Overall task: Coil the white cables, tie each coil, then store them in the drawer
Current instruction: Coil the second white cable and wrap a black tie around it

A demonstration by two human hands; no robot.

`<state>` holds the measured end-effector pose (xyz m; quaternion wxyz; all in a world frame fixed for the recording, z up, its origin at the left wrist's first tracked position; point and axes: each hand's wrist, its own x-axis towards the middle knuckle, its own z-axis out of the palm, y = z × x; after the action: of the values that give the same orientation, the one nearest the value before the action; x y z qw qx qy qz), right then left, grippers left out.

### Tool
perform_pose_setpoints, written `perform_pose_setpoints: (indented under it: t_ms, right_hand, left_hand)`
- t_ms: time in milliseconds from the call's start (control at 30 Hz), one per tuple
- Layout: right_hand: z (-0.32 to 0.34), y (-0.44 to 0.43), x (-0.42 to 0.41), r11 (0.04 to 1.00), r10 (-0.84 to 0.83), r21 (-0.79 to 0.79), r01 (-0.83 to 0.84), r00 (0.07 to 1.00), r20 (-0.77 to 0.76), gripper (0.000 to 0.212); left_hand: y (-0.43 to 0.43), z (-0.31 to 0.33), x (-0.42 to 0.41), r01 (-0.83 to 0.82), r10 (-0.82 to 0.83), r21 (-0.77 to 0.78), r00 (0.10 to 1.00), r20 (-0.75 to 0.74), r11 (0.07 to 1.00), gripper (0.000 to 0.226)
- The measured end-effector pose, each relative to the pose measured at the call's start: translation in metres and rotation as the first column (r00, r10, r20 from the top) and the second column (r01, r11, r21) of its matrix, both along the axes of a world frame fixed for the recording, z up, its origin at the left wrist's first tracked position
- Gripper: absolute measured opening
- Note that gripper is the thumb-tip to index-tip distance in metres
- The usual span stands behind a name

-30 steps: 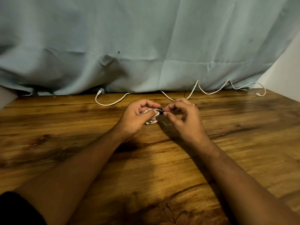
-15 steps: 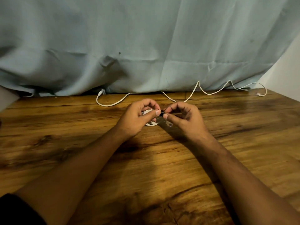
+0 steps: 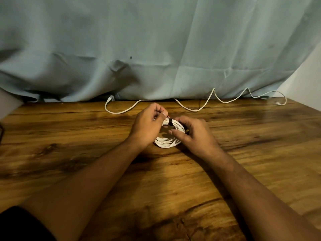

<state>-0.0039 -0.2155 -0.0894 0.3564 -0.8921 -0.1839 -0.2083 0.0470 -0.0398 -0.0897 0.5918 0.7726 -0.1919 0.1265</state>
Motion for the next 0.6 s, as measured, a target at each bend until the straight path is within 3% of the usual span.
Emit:
perform_pose_setpoints:
  t_ms: [100, 200, 267, 433, 500, 600]
  right_hand:
    - [-0.0001, 0.0025, -0.0020, 0.999, -0.022, -0.043, 0.023, 1.000, 0.016, 0.027]
    - [-0.0022, 0.0043, -0.0030, 0.998, -0.058, -0.032, 0.059, 0.998, 0.029, 0.032]
    - [-0.0046, 0.0038, -0.0021, 0.994, -0.088, -0.052, 0.091, 0.994, 0.067, 0.029]
    - [-0.0040, 0.0041, -0.0030, 0.984, -0.126, -0.112, 0.138, 0.987, 0.104, 0.038]
    - [-0.0040, 0.0043, -0.0031, 0.982, -0.124, -0.125, 0.140, 0.984, 0.125, 0.038]
    - [-0.0052, 0.0041, -0.0023, 0.978, -0.129, -0.148, 0.149, 0.982, 0.138, 0.033]
  left_hand:
    - [-0.0019, 0.0014, -0.0026, 0.050, -0.086, -0.190, 0.978, -0.190, 0.981, 0.010]
    - [0.0022, 0.0044, -0.0057, 0.129, -0.202, -0.296, 0.952, -0.230, 0.946, 0.007]
    - [0.0046, 0.0038, -0.0062, 0.148, -0.202, -0.244, 0.957, -0.210, 0.958, 0.011]
    - [0.0046, 0.0026, -0.0067, 0.034, -0.042, -0.043, 0.981, -0.192, 0.998, 0.058]
    - [0.0055, 0.0033, -0.0074, 0.031, -0.027, 0.021, 0.981, -0.190, 0.999, 0.056]
    - [0.0039, 0.0065, -0.0083, 0.054, -0.053, 0.002, 0.994, -0.094, 0.999, 0.026]
